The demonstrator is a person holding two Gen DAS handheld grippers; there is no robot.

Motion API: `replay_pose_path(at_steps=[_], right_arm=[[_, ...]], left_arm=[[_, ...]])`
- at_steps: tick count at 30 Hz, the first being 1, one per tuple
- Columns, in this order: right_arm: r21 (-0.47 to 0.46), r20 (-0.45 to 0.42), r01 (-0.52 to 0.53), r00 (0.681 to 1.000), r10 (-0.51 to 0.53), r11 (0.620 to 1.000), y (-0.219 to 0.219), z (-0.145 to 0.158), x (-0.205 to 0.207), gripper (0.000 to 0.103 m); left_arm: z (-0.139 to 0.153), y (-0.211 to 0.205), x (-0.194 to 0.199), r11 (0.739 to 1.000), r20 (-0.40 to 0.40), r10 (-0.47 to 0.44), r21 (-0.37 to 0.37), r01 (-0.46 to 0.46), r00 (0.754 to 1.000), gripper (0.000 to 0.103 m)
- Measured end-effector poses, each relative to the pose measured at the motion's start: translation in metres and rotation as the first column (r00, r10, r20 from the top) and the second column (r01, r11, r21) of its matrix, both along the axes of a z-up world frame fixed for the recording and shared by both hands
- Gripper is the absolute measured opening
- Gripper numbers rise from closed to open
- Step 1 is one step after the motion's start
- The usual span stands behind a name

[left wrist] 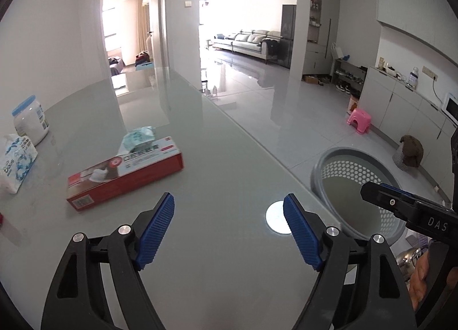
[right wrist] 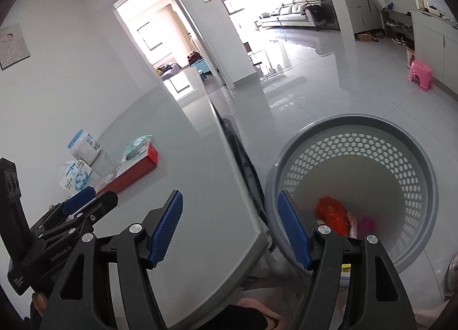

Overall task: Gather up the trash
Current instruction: 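Move both tools back toward the toothpaste box and wipes pack, then close the right gripper on the blue wet-wipes pack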

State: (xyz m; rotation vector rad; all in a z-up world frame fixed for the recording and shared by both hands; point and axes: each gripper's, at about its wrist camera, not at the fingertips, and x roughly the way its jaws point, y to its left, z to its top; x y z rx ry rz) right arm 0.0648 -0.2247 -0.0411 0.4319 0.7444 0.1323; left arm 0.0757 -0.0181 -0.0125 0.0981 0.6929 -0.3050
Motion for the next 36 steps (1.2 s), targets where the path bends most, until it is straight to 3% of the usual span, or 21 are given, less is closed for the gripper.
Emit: replay_pose_path(at_steps=[8, 18, 26, 36], right_arm=[[-0.045, 0.005, -0.124, 0.992, 0.124, 0.991, 0.078, 0.01, 0.041, 0.068], [-0.09, -0.018, -0.272, 0.962, 0.271, 0.958, 0.172, 0.006, 0.107, 0.069], [-0.127, -0.071, -0.321, 0.947, 0.314, 0.939, 0.223, 0.0, 0.171, 0.069], [-0.225, -0.159, -0.312, 0.946, 0.281, 0.923, 0.264, -0.009, 0.244, 0.069]], left_arm=[[-0.007, 0.089, 0.014, 0.988, -0.004, 0.151, -0.006, -0.151, 0.988, 0.077], [-0.021, 0.178, 0.031, 0.951, -0.014, 0.309, 0.012, -0.309, 0.951, 0.077], [-0.034, 0.217, 0.042, 0.932, -0.044, 0.362, -0.017, -0.363, 0.931, 0.077], [-0.034, 0.232, 0.042, 0.924, -0.039, 0.378, -0.051, -0.379, 0.925, 0.077]])
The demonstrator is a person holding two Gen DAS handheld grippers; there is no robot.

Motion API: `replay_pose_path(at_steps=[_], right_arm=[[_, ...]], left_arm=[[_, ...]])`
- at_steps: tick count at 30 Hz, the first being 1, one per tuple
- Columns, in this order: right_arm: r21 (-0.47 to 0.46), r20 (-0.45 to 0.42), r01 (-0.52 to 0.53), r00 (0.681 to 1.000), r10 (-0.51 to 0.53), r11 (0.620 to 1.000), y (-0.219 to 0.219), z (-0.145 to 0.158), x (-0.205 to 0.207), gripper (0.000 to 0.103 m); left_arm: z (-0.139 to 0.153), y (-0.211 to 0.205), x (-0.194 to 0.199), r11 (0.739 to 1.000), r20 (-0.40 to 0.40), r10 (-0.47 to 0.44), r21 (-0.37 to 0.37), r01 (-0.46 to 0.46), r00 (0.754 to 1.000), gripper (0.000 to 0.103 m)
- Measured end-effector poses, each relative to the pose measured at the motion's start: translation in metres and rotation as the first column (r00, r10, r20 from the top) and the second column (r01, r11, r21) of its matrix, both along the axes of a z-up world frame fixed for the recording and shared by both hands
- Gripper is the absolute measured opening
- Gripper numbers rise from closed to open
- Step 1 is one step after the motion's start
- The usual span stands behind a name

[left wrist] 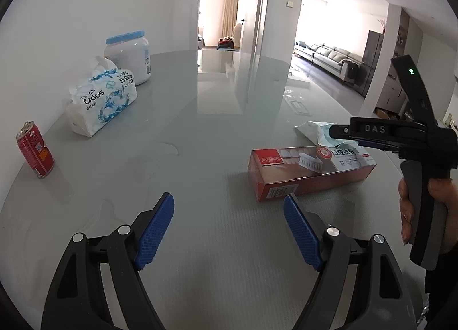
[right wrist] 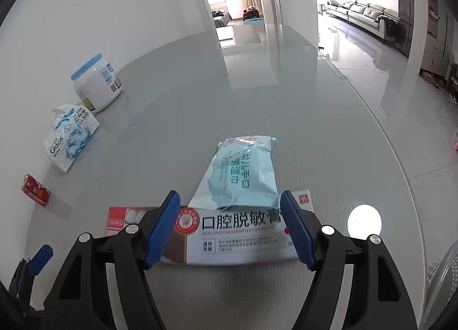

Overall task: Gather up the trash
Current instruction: 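Close the right gripper on the blue wet-wipes pack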

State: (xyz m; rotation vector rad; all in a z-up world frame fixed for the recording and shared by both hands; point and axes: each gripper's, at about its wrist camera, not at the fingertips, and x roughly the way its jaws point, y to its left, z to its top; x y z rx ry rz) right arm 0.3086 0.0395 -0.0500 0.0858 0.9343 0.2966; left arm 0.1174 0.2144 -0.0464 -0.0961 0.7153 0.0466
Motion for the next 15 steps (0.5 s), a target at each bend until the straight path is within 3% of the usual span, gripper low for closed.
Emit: replay_pose_path(at_steps=[12, 15], right_arm=[[-0.086, -0.097, 0.02, 0.995, -0.028, 0.996, 0.026, -0.021, 0.049, 0.069], [-0.088, -0.088, 0.016, 0.996, -0.024, 0.996, 0.028, -0.021, 0.049, 0.062]], left_arm=[[0.0, 0.0, -0.004, 1.0, 0.005, -0.01, -0.025, 0.01, 1.0, 0.077], [0.0, 0.0, -0.004, 1.0, 0.004, -0.015, -0.027, 0.015, 1.0, 0.078]])
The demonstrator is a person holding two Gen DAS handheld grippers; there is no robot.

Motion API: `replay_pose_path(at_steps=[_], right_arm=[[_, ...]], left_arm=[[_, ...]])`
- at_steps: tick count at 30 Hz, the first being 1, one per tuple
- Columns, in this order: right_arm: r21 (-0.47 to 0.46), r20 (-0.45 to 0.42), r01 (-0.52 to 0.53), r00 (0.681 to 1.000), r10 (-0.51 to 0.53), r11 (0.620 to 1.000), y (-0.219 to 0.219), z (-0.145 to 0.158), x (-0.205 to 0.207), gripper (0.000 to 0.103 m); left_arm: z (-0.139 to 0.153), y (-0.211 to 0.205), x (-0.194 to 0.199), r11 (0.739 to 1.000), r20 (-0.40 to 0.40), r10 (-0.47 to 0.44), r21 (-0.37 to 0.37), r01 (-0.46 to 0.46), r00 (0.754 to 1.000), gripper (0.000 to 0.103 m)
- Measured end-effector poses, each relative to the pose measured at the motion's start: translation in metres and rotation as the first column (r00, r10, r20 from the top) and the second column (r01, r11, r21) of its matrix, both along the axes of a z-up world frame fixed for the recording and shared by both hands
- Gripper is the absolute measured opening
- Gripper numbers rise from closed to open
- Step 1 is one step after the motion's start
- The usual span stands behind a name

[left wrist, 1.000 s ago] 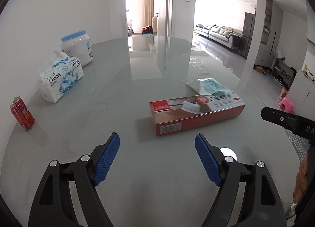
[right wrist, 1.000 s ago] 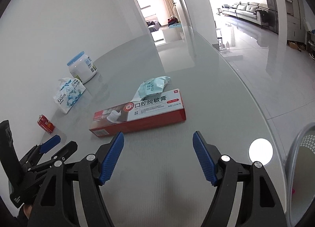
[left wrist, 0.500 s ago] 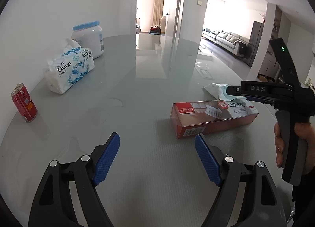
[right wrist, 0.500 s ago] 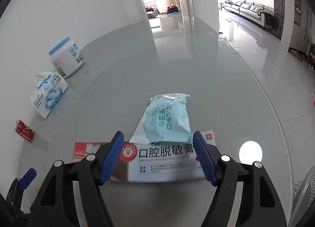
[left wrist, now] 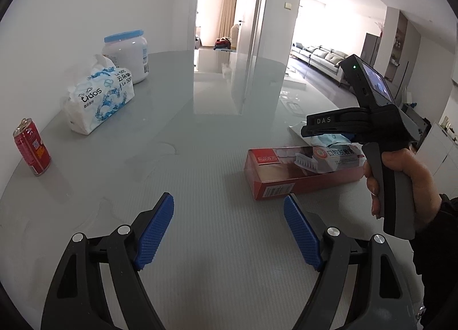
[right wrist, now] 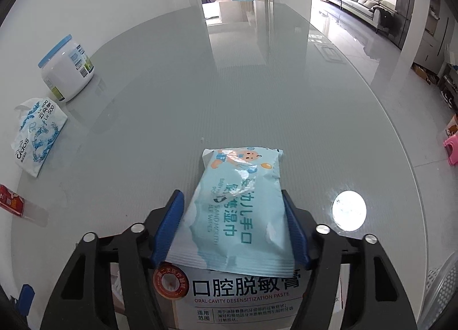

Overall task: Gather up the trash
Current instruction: 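Close the right gripper on the blue wet-wipes pack, then grasp the red toothpaste box with the left gripper while the right holds the wipes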

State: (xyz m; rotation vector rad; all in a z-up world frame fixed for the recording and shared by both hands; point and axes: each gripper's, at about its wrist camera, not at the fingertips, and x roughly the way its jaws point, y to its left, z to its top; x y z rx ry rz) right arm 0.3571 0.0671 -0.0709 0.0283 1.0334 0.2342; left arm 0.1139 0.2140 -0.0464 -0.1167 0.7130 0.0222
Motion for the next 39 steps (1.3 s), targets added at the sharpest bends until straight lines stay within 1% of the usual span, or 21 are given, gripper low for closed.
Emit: replay_pose_path(at_steps=[4, 8, 12, 19, 22, 24, 27, 30, 35, 39], right_arm=[[0.027, 0.033, -0.007, 0.999, 0.006, 1.0, -0.007, 0.008, -0.01, 0.059], [0.101, 0.053, -0.001, 0.999, -0.005, 0.995, -0.022, 0.022, -0.026, 0.058], [0.193, 0.073, 0.006, 0.997, -0.02, 0.981, -0.048, 0.037, -0.059, 0.058], [0.267, 0.107, 0.046, 0.991, -0.077, 0.963, -0.101, 0.045, -0.129, 0.058], [0.281, 0.12, 0.079, 0.986, -0.117, 0.956, -0.124, 0.044, -0.157, 0.058], [0.292, 0.121, 0.097, 0.983, -0.137, 0.951, -0.136, 0.042, -0.175, 0.058], [0.31, 0.095, 0.118, 0.984, -0.154, 0.944, -0.151, 0.034, -0.197, 0.058], [0.313, 0.074, 0.131, 0.984, -0.162, 0.941, -0.163, 0.03, -0.214, 0.058], [0.309, 0.095, 0.137, 0.98, -0.174, 0.941, -0.178, 0.036, -0.234, 0.058], [0.322, 0.118, 0.121, 0.979, -0.167, 0.939, -0.181, 0.043, -0.244, 0.058]], left_arm=[[-0.001, -0.001, 0.001, 1.0, -0.002, -0.008, 0.002, 0.008, 1.0, 0.078], [-0.003, -0.003, 0.001, 1.0, -0.004, -0.017, 0.002, 0.017, 1.0, 0.078], [-0.006, -0.008, 0.003, 0.999, -0.008, -0.038, 0.008, 0.038, 0.999, 0.078], [-0.001, -0.021, 0.016, 0.994, -0.017, -0.107, 0.024, 0.108, 0.994, 0.079], [0.007, -0.025, 0.028, 0.992, -0.004, -0.122, 0.03, 0.122, 0.992, 0.08], [0.012, -0.025, 0.041, 0.993, 0.008, -0.114, 0.03, 0.113, 0.994, 0.08], [0.015, -0.025, 0.065, 0.994, 0.015, -0.096, 0.046, 0.096, 0.995, 0.08], [0.01, -0.022, 0.092, 0.995, -0.009, -0.077, 0.057, 0.077, 0.997, 0.08], [-0.004, -0.018, 0.128, 0.995, -0.06, -0.047, 0.082, 0.051, 0.997, 0.08], [-0.018, -0.018, 0.146, 0.994, -0.113, -0.05, 0.086, 0.06, 0.992, 0.08]])
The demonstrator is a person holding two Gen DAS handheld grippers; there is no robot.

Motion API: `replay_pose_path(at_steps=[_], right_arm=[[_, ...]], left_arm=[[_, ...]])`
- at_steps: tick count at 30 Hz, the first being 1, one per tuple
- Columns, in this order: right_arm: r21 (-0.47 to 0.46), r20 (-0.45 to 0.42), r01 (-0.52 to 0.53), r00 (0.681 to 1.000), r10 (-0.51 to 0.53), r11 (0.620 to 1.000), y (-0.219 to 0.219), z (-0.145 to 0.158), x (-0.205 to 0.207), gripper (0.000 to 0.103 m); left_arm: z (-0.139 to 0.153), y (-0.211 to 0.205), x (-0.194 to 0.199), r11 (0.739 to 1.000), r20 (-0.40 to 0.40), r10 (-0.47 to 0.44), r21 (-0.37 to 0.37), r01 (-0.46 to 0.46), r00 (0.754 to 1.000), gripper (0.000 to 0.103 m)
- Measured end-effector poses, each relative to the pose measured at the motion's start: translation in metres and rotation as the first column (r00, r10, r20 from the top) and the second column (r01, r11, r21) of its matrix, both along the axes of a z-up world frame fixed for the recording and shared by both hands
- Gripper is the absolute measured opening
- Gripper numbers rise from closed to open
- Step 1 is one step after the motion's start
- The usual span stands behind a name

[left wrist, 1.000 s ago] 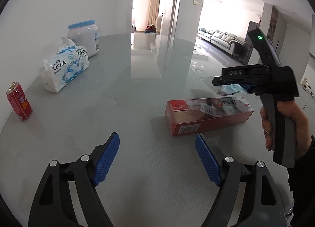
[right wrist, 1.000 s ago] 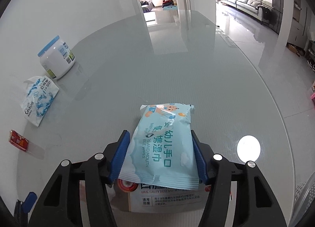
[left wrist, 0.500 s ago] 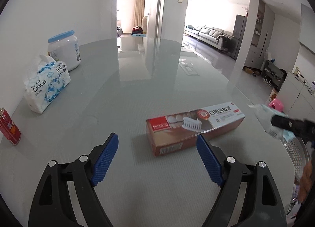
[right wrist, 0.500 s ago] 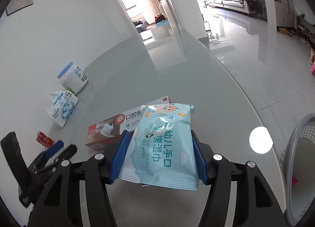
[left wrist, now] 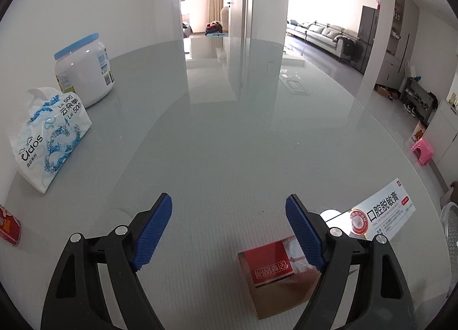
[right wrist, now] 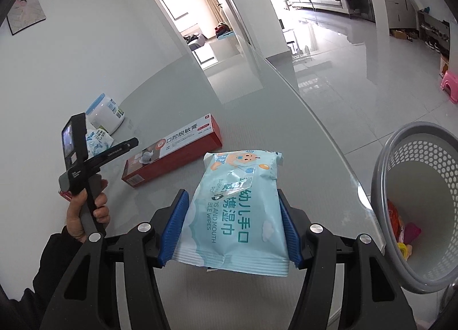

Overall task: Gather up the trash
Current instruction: 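Grasp the red toothpaste box with the left gripper while the right holds the wipes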

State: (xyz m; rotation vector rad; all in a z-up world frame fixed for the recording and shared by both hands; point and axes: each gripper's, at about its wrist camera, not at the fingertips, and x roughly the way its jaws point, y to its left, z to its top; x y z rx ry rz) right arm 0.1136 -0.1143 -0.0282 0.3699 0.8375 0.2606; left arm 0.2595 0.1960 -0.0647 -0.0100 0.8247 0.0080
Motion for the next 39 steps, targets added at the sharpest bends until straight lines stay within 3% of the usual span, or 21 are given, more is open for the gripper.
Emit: replay_pose_path(at_steps=[6, 14, 24, 31, 39], right_arm=[[0.016, 0.036, -0.007, 0.999, 0.006, 1.0, -0.009, 0.009, -0.014, 0.058], [0.035, 0.062, -0.01, 0.998, 0.008, 0.999, -0.025, 0.014, -0.027, 0.058], [0.046, 0.063, 0.025, 0.998, -0.028, 0.999, -0.046, 0.013, -0.041, 0.058], [0.058, 0.062, 0.058, 0.996, -0.062, 0.997, -0.064, 0.01, -0.052, 0.058], [0.069, 0.063, 0.073, 0.995, -0.078, 0.995, -0.079, 0.01, -0.062, 0.058]], left_arm=[[-0.006, -0.01, -0.011, 1.0, -0.026, -0.026, 0.013, 0.027, 0.999, 0.08], [-0.007, -0.045, -0.061, 0.994, -0.043, -0.109, -0.002, 0.109, 0.993, 0.08], [0.004, -0.102, -0.111, 0.981, -0.013, -0.194, -0.014, 0.194, 0.981, 0.08], [0.023, -0.135, -0.125, 0.979, 0.054, -0.203, 0.015, 0.202, 0.978, 0.081], [0.016, -0.167, -0.111, 0.984, 0.028, -0.175, 0.032, 0.174, 0.984, 0.085]])
